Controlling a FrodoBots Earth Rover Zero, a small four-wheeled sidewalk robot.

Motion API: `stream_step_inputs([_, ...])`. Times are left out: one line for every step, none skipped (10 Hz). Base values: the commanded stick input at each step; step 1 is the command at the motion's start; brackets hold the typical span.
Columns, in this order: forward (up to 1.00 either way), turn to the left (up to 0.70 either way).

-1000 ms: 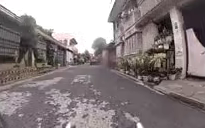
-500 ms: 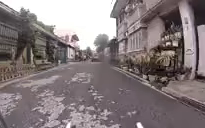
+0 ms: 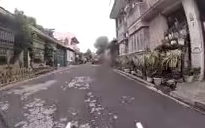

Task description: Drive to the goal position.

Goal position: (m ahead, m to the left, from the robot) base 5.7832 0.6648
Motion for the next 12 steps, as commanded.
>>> stream_step_inputs([0.7, 0.01])
stream_step_inputs([0.7, 0.01])
stream_step_inputs([0.7, 0.01])
stream_step_inputs([0.7, 0.01])
stream_step_inputs([0.7, 0.01])
stream_step_inputs([0.7, 0.01])
stream_step_inputs([0.7, 0.01])
stream_step_inputs([0.7, 0.01])
stream_step_inputs([0.7, 0.01])
stream_step_inputs([0.7, 0.01])
stream_step_inputs([0.7, 0.01])
stream_step_inputs([0.7, 0.01])
